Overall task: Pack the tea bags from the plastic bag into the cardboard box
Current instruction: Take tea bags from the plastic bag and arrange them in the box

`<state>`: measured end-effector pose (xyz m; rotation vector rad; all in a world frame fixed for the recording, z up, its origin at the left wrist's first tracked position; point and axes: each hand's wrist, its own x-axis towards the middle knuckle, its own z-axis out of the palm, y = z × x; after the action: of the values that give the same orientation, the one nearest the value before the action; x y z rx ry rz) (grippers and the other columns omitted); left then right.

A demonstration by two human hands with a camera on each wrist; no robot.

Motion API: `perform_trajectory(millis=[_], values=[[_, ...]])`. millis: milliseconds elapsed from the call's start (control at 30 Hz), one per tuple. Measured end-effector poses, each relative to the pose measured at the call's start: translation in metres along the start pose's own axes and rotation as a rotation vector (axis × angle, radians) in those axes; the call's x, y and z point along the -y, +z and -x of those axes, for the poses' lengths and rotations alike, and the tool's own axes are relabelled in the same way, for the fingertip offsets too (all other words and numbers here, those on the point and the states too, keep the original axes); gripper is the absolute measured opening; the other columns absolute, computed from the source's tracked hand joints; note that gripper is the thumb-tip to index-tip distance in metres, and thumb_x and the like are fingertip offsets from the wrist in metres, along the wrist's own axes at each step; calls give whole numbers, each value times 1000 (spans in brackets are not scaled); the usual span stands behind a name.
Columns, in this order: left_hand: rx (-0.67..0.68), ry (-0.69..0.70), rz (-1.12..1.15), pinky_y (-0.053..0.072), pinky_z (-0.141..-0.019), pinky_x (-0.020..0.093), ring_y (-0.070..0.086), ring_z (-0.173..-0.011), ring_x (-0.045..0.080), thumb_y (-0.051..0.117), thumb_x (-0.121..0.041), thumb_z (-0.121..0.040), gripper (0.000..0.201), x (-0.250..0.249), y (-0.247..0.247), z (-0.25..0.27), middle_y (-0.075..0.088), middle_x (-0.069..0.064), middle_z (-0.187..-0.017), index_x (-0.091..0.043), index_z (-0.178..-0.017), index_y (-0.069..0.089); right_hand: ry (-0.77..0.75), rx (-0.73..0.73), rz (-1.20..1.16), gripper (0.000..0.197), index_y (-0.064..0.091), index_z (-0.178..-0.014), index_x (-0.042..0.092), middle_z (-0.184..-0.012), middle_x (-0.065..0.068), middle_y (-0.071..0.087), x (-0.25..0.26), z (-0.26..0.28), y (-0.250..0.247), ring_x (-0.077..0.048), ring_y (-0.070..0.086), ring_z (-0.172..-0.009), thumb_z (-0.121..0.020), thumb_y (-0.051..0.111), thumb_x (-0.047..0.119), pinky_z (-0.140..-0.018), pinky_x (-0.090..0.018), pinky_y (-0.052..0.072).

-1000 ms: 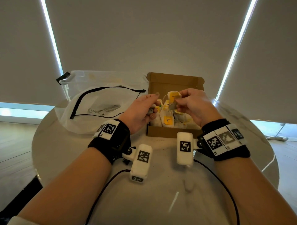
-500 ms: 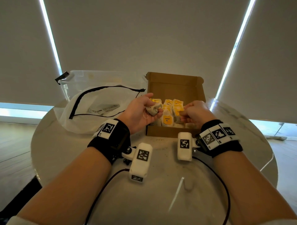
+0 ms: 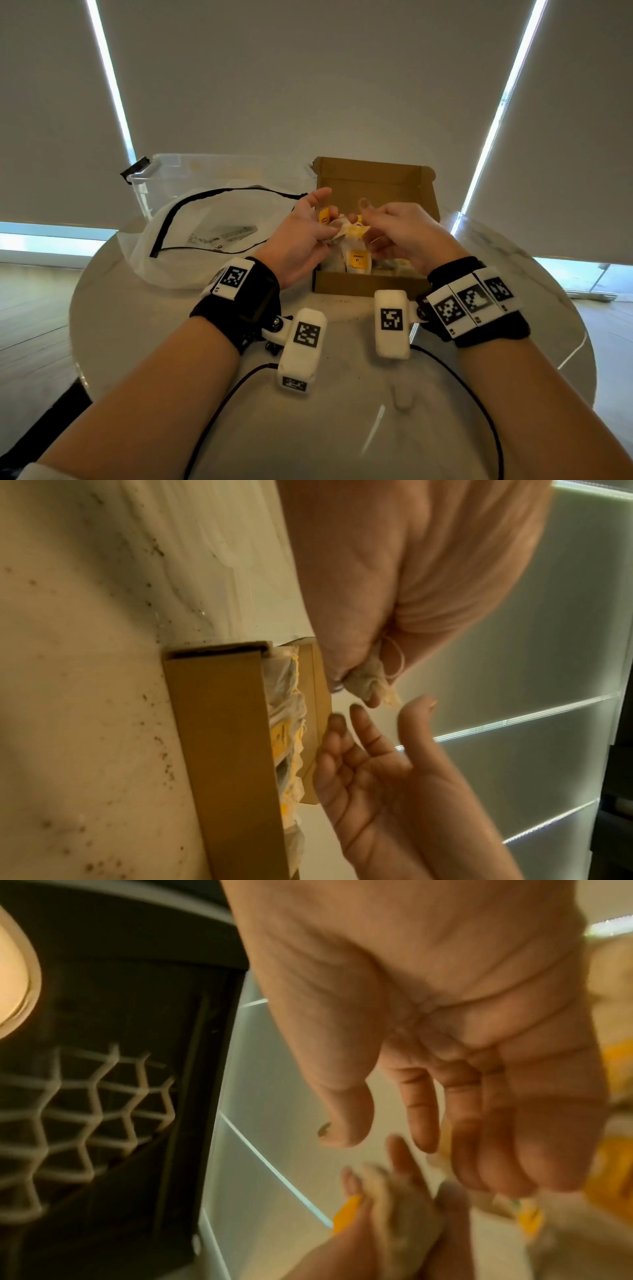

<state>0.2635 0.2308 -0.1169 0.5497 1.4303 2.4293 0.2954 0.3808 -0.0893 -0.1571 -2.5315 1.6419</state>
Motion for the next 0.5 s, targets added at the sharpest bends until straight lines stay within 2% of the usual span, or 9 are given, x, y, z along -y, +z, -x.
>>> perform_trajectory(millis=[67,133,233,333,400,500], values=[[32,44,-66,42,-96,34,52,-95,19,42,19,-87,54,0,0,2,48,8,-101,-23,-122,40,50,151,-140,46,60,-103,8,-82,-7,66,7,6,8,-17,64,-68,-80,61,48,-61,-27,55],[48,69,-78,42,-100,34,52,-103,20,42,19,-86,53,-1,1,3,48,8,-105,-24,-118,41,22,174,-196,44,61,-100,5,-80,-7,66,8,8,13,-15,64,-65,-77,66,42,-59,-25,55],[57,87,-63,46,-95,30,55,-103,16,42,19,-87,51,-1,1,4,51,2,-94,-22,-118,42,-14,125,-277,20,61,-94,4,-78,-8,65,6,8,18,-14,64,-65,-84,67,19,-60,-23,58],[62,94,-63,45,-93,34,57,-99,16,38,15,-91,43,0,0,3,59,2,-102,-20,-115,47,10,62,-412,7,60,-89,2,-78,-9,66,7,6,15,-13,67,-62,-85,65,6,-59,-24,59],[61,96,-76,44,-97,37,59,-104,16,36,13,-92,41,-1,-1,2,61,1,-113,-19,-114,49,-7,-17,-497,5,59,-84,3,-79,-11,66,9,3,12,-15,69,-62,-85,63,2,-57,-23,57],[57,49,-87,51,-89,34,61,-105,18,42,13,-91,42,0,-3,0,59,4,-119,-16,-121,47,-34,-81,-642,11,54,-80,5,-91,-15,65,8,-1,9,-21,70,-80,-86,59,-2,-62,-26,59]])
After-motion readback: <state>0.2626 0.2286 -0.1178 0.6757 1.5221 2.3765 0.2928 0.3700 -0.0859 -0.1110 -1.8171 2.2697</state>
